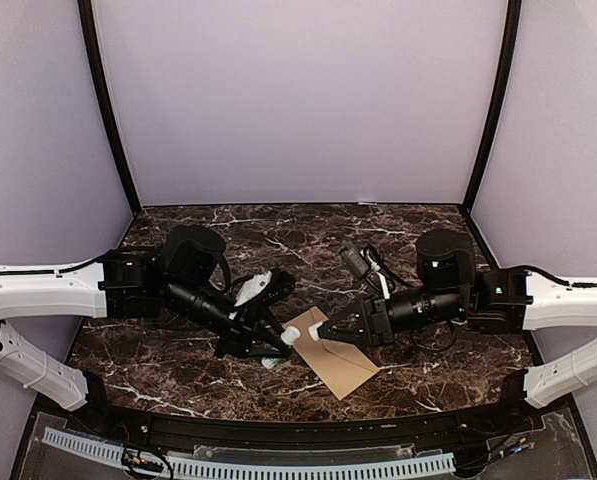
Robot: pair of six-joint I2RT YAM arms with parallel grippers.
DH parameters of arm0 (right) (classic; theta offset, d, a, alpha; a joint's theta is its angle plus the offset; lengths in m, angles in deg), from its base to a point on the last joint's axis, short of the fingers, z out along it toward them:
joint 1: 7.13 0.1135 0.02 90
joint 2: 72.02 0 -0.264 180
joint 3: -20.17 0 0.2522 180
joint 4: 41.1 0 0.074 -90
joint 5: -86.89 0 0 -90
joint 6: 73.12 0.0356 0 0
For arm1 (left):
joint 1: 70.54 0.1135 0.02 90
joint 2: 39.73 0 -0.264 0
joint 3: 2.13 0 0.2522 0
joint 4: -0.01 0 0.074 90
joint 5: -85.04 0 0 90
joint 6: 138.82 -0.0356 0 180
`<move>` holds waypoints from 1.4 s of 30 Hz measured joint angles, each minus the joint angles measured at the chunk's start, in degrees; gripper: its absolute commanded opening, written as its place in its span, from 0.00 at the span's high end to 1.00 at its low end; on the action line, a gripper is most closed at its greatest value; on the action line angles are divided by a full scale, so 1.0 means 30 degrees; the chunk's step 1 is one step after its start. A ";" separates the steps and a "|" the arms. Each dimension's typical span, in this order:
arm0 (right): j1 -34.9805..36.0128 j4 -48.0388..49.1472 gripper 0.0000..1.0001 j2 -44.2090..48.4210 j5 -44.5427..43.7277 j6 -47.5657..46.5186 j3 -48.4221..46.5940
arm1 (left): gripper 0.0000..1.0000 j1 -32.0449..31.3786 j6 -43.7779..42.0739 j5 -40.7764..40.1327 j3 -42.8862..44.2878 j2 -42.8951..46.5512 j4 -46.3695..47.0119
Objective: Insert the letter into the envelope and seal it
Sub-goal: Close the solid glue cap on the solid glue.
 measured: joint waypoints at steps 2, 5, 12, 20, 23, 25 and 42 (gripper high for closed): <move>0.0080 0.0226 0.89 -0.0153 0.0073 0.0066 0.0000 | 1.00 -0.0044 0.0000 0.0015 0.0000 -0.0029 0.0000; 0.0175 0.0525 0.89 -0.0393 0.0182 0.0109 0.0000 | 1.00 -0.0087 0.0007 0.0015 0.0000 -0.0102 0.0000; 0.0350 0.0823 0.89 -0.0780 0.0364 0.0117 0.0000 | 1.00 -0.0124 0.0007 0.0015 0.0000 -0.0204 -0.0007; 0.0423 0.1479 0.89 -0.0998 0.0444 0.0124 0.0000 | 1.00 -0.0124 0.0007 0.0029 0.0000 -0.0211 -0.0007; 0.0437 0.1581 0.89 -0.1107 0.0444 0.0124 0.0000 | 1.00 -0.0131 0.0000 0.0029 0.0000 -0.0211 -0.0007; 0.0437 0.1661 0.89 -0.1188 0.0459 0.0124 0.0000 | 1.00 -0.0153 0.0000 0.0029 0.0000 -0.0211 0.0000; 0.0532 0.2091 0.89 -0.1872 0.0794 0.0102 0.0000 | 1.00 -0.0364 0.0000 0.0095 -0.0029 -0.0568 -0.0036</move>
